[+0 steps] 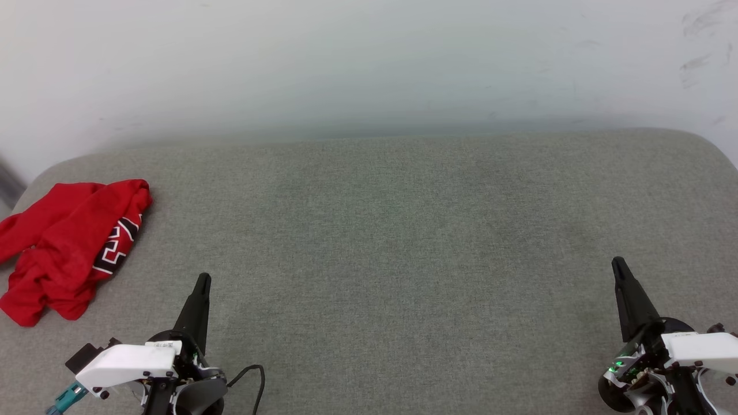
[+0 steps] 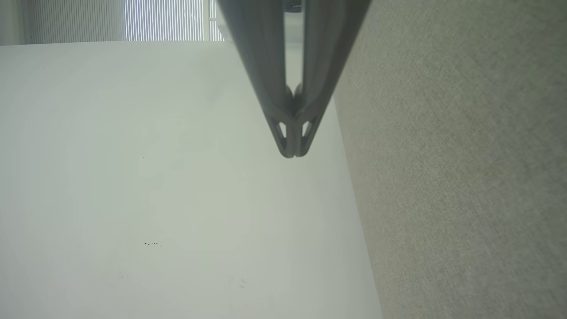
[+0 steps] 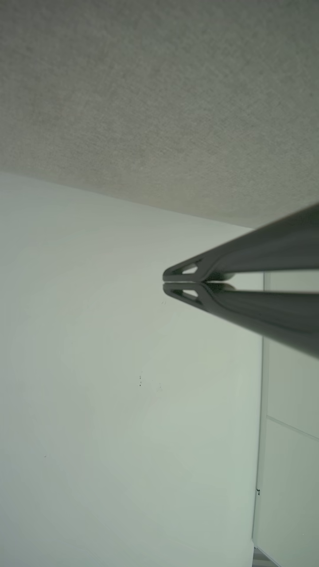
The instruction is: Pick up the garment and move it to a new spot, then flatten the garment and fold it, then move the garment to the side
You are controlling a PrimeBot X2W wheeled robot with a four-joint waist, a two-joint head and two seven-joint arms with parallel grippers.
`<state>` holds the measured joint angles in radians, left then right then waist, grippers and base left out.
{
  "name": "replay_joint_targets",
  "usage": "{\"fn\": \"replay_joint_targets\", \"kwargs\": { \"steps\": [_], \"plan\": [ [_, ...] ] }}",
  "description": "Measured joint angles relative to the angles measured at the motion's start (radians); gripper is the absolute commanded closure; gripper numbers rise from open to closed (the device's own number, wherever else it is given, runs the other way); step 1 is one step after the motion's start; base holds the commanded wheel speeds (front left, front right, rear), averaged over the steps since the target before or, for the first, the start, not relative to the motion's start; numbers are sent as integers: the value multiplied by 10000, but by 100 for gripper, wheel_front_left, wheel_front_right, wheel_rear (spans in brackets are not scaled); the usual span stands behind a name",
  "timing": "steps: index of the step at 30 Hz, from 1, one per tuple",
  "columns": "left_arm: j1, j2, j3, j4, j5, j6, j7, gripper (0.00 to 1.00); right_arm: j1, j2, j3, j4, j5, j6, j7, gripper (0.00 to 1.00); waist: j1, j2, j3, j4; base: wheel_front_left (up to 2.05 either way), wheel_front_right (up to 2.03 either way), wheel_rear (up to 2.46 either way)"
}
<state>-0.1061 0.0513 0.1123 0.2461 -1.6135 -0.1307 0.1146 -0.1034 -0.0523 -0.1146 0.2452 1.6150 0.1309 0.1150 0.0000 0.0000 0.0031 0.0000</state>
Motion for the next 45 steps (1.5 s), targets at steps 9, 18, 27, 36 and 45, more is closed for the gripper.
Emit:
{"fn": "replay_joint_targets", "kwargs": {
  "steps": [9,18,27,36,45],
  "plan": [
    [0,0,0,0,0,0,0,100,0,0,0,0,0,0,0,100,0,0,0,0,0,0,0],
    [15,-2,-10,42,-2,-2,-4,0,18,0,2,35,2,0,0,0,0,0,0,0,0,0,0],
    [453,-52,-98,337,115,0,-245,0,468,27,121,334,-98,-4,-242,0,0,0,8,-10,0,0,0],
    [611,-50,81,123,863,0,-757,0,564,35,224,82,-756,-4,-765,0,0,0,28,-56,0,0,0],
    [615,-42,686,121,1910,0,-1154,0,639,36,19,-71,-2663,-4,-1154,0,0,0,50,-95,0,0,0]
  ]
}}
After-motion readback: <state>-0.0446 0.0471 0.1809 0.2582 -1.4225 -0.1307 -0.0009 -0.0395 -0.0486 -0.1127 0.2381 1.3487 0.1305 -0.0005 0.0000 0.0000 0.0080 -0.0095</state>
